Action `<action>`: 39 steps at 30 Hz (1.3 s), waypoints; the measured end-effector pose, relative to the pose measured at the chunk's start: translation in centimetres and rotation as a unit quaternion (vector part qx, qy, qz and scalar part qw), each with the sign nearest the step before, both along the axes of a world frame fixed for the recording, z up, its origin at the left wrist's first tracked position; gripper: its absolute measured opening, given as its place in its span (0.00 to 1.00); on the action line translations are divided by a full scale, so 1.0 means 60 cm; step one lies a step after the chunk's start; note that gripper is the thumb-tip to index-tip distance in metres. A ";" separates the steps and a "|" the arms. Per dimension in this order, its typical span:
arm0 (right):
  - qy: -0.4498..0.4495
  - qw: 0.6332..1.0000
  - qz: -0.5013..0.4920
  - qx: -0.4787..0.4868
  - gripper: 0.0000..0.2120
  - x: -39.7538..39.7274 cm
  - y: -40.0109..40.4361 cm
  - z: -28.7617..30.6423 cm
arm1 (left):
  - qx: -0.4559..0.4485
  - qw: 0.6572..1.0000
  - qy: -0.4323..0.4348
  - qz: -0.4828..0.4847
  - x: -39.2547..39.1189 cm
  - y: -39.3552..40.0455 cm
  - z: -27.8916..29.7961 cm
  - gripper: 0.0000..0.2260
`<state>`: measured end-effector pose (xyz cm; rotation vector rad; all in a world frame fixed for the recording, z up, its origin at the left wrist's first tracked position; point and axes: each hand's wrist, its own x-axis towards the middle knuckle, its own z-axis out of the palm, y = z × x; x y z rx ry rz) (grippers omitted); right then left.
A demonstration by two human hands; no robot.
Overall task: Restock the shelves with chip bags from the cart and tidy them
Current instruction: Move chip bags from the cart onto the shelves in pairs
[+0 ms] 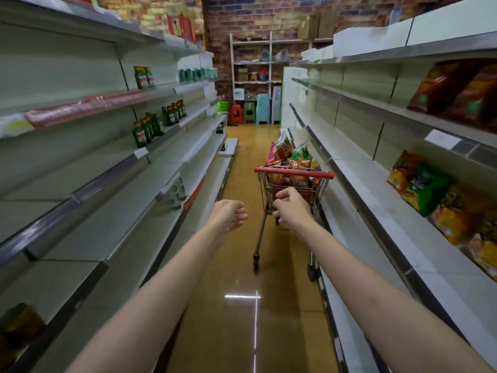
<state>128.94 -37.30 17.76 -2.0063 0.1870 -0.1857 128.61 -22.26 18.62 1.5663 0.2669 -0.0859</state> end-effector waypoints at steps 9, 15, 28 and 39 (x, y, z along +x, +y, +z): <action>0.017 0.999 -0.044 0.026 0.02 0.150 -0.106 -0.033 | -0.010 0.999 0.034 -0.038 0.192 -0.107 -0.042 0.04; 0.013 0.997 -0.070 0.007 0.06 0.294 -0.161 -0.050 | -0.041 0.995 0.029 -0.082 0.348 -0.160 -0.064 0.04; 0.017 0.996 -0.076 -0.034 0.02 0.633 -0.183 -0.021 | -0.107 0.984 0.043 -0.134 0.719 -0.197 -0.054 0.10; 0.059 0.996 -0.062 -0.013 0.05 0.852 -0.242 -0.085 | -0.070 0.983 0.078 -0.150 0.910 -0.251 -0.126 0.09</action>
